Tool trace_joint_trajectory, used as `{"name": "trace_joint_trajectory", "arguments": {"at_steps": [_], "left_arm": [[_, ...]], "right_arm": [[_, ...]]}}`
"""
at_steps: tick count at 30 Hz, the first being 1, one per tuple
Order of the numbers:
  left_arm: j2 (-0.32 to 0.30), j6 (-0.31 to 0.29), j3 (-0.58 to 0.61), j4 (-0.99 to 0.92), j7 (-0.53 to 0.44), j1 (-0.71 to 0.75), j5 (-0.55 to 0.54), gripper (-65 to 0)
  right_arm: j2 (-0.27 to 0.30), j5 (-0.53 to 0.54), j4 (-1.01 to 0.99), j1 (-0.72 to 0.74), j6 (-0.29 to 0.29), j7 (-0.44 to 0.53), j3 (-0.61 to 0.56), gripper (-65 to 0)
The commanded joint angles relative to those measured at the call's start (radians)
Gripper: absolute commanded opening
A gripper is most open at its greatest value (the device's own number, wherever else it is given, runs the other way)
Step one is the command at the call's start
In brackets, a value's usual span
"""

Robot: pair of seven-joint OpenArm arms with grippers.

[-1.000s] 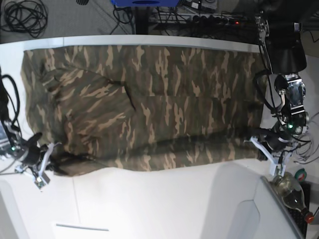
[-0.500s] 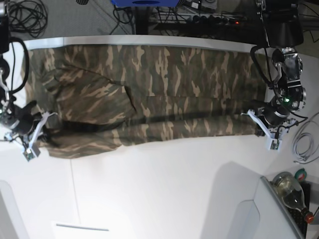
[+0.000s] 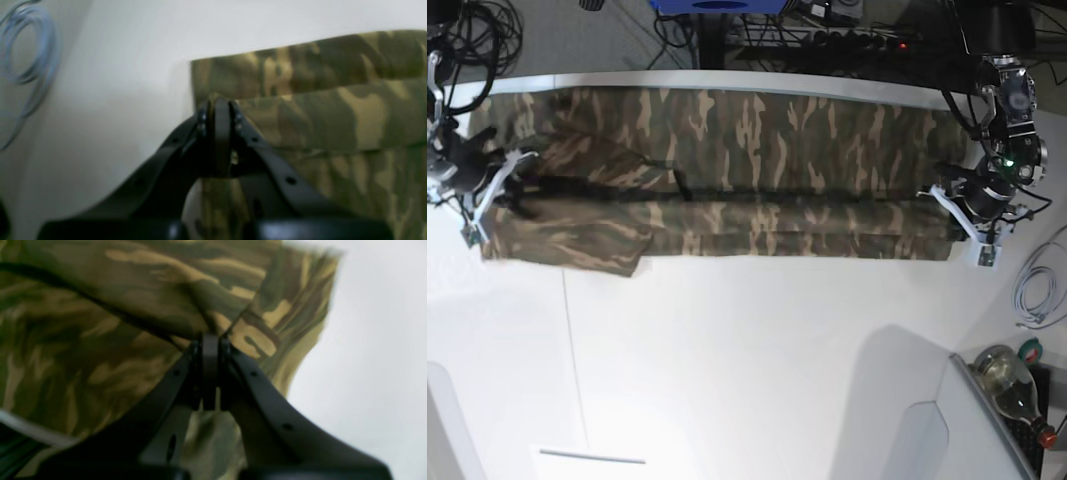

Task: Layout the t-shirt on the table in an organized manner, then fold the t-shirt properly
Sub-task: 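Carry the held hem over to the collar edge with both grippers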

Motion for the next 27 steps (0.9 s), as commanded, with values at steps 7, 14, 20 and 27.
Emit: {"name": "trace_joint_trajectory", "arguments": {"at_steps": [7, 14, 20, 27], "left_arm": [[-0.016, 0.015, -0.008, 0.013, -0.023, -0.006, 0.011, -65.0], [-0.016, 0.015, -0.019, 0.042, -0.024, 0.034, 0.007, -65.0], [-0.014, 0.013, -0.017, 0.136, -0.018, 0.092, 0.007, -65.0], [-0.013, 0.013, -0.019, 0.108, -0.024, 0.132, 0.005, -65.0]], "right_arm": [[-0.021, 0.002, 0.086, -0.051, -0.008, 0.019, 0.015, -65.0], [-0.026, 0.002, 0.165, -0.12, -0.01, 0.018, 0.016, -65.0], [-0.027, 0.002, 0.161, -0.129, -0.01, 0.018, 0.016, -65.0], [-0.026, 0.001, 0.142, -0.142, -0.01, 0.018, 0.016, -65.0]]}}
